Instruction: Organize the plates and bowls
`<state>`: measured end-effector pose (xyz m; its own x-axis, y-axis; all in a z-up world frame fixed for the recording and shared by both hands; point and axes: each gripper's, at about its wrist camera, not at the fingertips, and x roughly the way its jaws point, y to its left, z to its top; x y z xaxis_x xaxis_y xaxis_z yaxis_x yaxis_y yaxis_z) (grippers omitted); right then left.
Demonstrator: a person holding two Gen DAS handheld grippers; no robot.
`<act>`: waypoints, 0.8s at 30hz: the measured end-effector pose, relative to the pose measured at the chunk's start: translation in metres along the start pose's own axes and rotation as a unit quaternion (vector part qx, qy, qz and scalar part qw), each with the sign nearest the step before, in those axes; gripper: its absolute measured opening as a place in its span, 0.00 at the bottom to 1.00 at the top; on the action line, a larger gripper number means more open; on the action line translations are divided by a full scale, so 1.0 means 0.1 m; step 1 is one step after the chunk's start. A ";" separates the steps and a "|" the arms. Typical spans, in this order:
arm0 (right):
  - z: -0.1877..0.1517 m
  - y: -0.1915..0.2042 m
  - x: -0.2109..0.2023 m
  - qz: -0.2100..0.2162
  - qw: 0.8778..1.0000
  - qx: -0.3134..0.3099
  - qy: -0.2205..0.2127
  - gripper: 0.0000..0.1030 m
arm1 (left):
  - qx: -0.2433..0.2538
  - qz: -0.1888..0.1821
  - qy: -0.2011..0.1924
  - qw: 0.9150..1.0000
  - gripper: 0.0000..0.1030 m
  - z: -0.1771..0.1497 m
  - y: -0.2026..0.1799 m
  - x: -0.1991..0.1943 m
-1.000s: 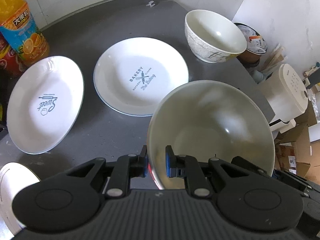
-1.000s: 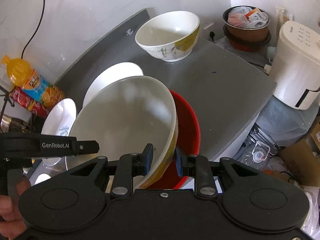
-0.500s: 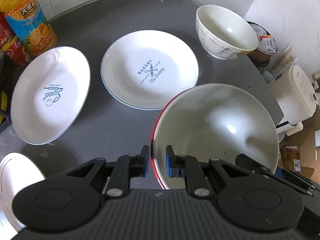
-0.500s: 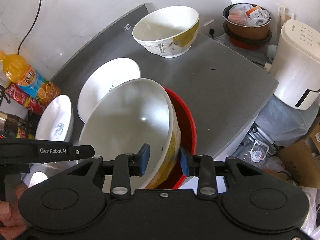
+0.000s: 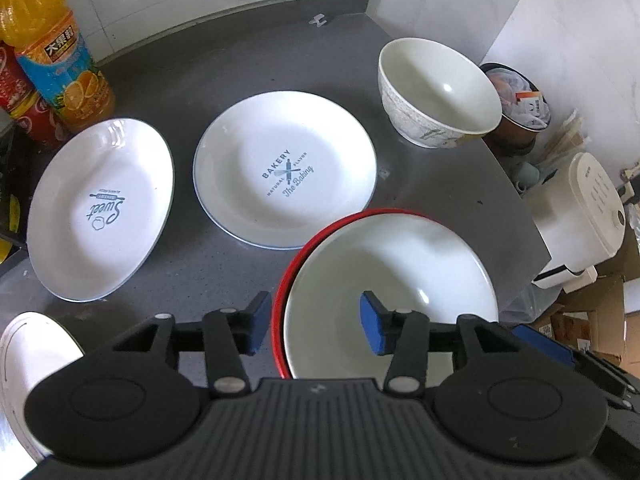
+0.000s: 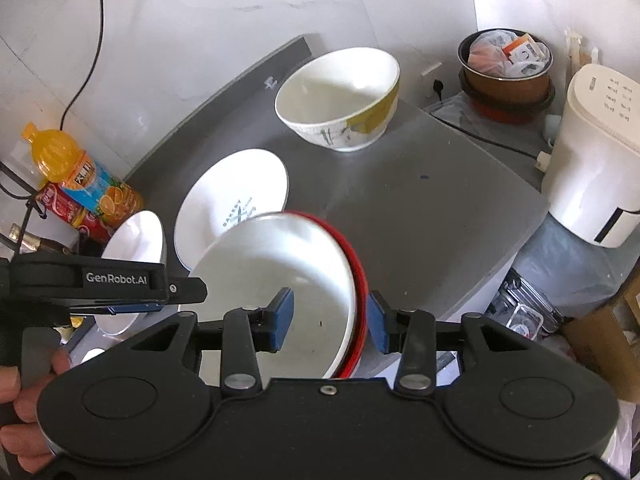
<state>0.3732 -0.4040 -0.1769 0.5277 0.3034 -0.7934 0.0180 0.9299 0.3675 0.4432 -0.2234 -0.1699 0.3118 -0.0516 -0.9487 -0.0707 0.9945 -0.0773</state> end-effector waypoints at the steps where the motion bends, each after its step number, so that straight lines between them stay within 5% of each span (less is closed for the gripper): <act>1: 0.02 -0.01 -0.01 0.005 1.000 0.000 -0.001 0.40 | -0.003 0.001 -0.001 1.000 0.48 0.01 -0.01 -0.01; 24: 0.47 -0.60 -0.08 0.044 0.998 0.034 -0.040 0.60 | -0.036 0.010 -0.055 0.998 0.63 0.42 -0.43 -0.24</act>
<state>0.4078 -0.4717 -0.1702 0.5964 0.3628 -0.7160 0.0242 0.8835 0.4678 0.4784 -0.2608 -0.1315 0.4113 -0.0184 -0.9113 -0.1449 0.9858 -0.0853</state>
